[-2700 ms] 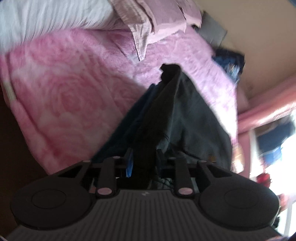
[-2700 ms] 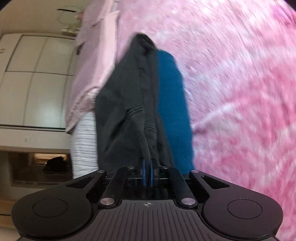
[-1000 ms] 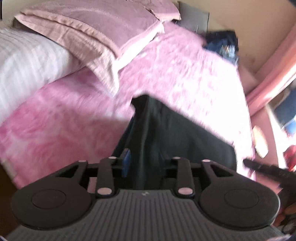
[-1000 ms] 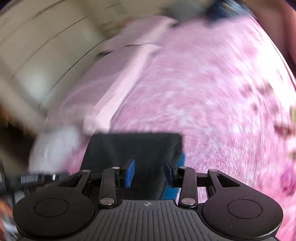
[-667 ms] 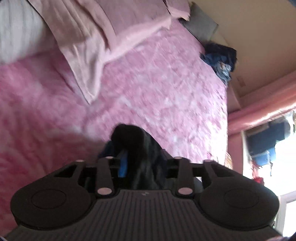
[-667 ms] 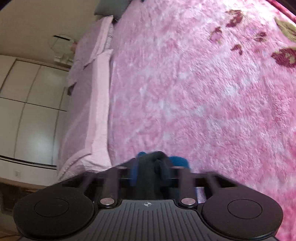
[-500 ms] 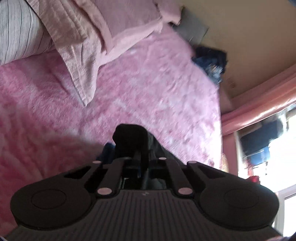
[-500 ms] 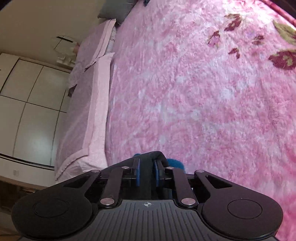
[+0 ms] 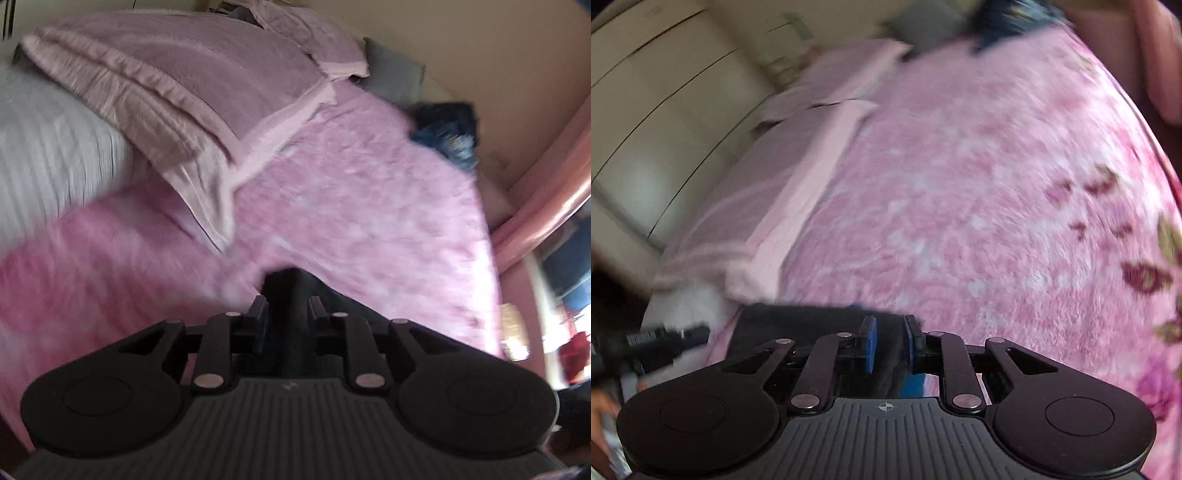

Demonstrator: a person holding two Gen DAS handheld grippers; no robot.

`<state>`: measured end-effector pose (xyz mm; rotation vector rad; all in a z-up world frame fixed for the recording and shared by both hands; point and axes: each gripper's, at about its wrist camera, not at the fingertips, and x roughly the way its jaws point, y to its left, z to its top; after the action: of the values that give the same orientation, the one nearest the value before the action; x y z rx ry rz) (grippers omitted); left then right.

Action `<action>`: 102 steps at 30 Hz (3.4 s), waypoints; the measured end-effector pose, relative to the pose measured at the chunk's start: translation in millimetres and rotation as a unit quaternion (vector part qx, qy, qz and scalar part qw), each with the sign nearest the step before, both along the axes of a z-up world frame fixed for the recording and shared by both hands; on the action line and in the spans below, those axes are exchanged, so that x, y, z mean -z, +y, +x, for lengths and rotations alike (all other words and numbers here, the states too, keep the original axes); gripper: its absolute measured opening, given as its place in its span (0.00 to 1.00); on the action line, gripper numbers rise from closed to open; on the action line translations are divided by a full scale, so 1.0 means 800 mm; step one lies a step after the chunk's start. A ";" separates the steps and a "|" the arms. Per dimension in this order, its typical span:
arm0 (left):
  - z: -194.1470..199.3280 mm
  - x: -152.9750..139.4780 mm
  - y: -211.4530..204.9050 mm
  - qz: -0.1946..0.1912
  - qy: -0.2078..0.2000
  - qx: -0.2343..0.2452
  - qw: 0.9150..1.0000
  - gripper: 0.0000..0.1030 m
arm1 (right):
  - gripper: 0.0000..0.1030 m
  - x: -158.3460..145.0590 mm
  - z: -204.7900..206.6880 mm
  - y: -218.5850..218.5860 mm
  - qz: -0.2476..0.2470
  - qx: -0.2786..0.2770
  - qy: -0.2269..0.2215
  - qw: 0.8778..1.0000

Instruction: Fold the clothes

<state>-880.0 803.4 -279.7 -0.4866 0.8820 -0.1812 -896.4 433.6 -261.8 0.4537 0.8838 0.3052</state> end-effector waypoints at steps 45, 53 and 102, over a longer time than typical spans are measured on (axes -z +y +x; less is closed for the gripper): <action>-0.262 -0.141 -0.414 0.164 0.201 -0.428 0.866 0.45 | 0.63 -0.104 -0.060 -0.116 -0.169 -0.534 -0.043 0.827; -0.271 -0.181 -0.463 0.215 0.187 -0.437 0.853 0.49 | 0.63 -0.126 -0.072 -0.139 -0.164 -0.532 -0.048 0.829; -0.153 -0.197 -0.730 0.159 0.214 -0.577 0.772 0.59 | 0.63 -0.158 0.075 -0.298 -0.178 -0.650 -0.057 0.737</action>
<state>-1002.6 219.1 -122.2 -0.6839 0.8824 1.2454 -836.3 194.8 -135.2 -0.6420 0.9904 1.4058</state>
